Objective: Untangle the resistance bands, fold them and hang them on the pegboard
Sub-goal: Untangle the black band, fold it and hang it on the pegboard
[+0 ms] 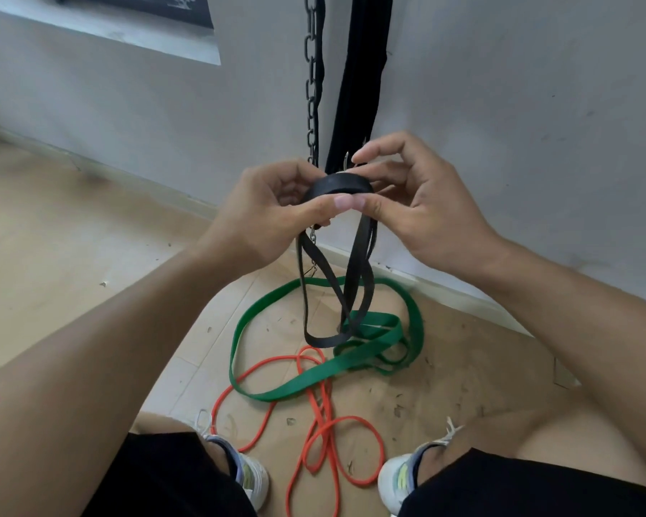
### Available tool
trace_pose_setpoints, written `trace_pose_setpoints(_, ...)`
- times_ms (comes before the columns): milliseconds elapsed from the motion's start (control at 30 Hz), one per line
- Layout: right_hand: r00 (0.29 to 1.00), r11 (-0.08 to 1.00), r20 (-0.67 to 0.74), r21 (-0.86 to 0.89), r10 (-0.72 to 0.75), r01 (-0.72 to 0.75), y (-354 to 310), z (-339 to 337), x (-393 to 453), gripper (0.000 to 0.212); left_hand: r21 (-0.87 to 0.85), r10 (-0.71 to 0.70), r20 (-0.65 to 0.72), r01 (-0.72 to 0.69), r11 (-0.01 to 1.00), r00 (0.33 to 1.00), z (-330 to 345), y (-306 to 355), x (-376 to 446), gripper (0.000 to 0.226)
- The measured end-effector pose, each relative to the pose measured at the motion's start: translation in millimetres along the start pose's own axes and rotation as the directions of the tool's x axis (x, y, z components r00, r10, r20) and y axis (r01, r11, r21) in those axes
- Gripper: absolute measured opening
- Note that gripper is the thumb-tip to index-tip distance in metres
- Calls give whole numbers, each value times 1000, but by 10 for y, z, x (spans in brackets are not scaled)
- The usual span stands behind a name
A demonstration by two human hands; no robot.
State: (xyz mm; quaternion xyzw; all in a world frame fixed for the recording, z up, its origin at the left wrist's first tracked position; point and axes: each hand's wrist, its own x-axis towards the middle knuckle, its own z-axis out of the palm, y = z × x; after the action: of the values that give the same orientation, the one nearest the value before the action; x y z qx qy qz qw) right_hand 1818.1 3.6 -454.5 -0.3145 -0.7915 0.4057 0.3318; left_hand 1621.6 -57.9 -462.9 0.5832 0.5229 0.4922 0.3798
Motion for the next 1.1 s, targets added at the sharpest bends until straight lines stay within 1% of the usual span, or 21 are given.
trace_pose_setpoints(133, 994, 997, 74, -30, 76, -74, 57, 31, -17, 36, -23, 11, -7, -11, 1000, 1000, 10, 8, 2, 24)
trace_pose_setpoints(200, 983, 990, 126, -62, 135, -128, 110, 79, -32, 33, -46, 3, -13, -4, 999, 1000, 13, 13, 1, 21)
trace_pose_setpoints(267, 967, 983, 181, -54, 181, -174, 159, 103, -34, 26, -46, -12, -16, 11, 999, 1000, 2, 24, -3, 23)
trace_pose_setpoints(333, 959, 977, 187, -25, 213, -212, 199, 93, -23, 21, -32, -34, -19, 33, 999, 999, -23, 26, -1, 22)
trace_pose_setpoints(433, 958, 969, 157, 10, 242, -246, 230, 91, -3, 20, -68, -100, -23, 98, 993, 995, -39, 20, 1, 12)
trace_pose_setpoints(500, 956, 962, 142, 57, 258, -268, 255, 135, -3, 23, -143, -156, -26, 151, 978, 987, -18, 10, 3, 17)
trace_pose_setpoints(567, 951, 958, 159, 73, 264, -278, 271, 215, -5, 26, -209, -192, -44, 179, 961, 980, 24, 14, 5, 25)
trace_pose_setpoints(667, 939, 960, 206, -7, 275, -280, 315, 393, -12, 34, -306, -218, -79, 185, 934, 973, 93, 36, 4, 32)
trace_pose_setpoints(767, 930, 956, 224, -103, 292, -275, 414, 561, -6, 29, -428, -277, -74, 221, 876, 958, 131, 81, 3, 30)
trace_pose_setpoints(800, 924, 952, 234, -111, 303, -284, 464, 604, -6, 31, -465, -290, -64, 229, 855, 955, 142, 97, 2, 32)
trace_pose_setpoints(900, 903, 936, 253, -155, 347, -316, 580, 690, -4, 51, -528, -297, -63, 221, 820, 953, 150, 115, -10, 55)
trace_pose_setpoints(933, 897, 930, 257, -176, 361, -324, 610, 705, -1, 53, -534, -296, -74, 213, 819, 952, 143, 119, -12, 58)
trace_pose_setpoints(967, 891, 925, 262, -189, 371, -329, 642, 715, 9, 50, -534, -298, -88, 207, 819, 951, 131, 118, -10, 59)
trace_pose_setpoints(1033, 883, 919, 274, -217, 380, -328, 675, 712, 34, 38, -536, -316, -114, 209, 818, 942, 92, 85, 5, 51)
trace_pose_setpoints(1100, 888, 916, 261, -244, 377, -317, 658, 685, 49, 29, -536, -343, -139, 221, 815, 929, 49, 27, 37, 29)
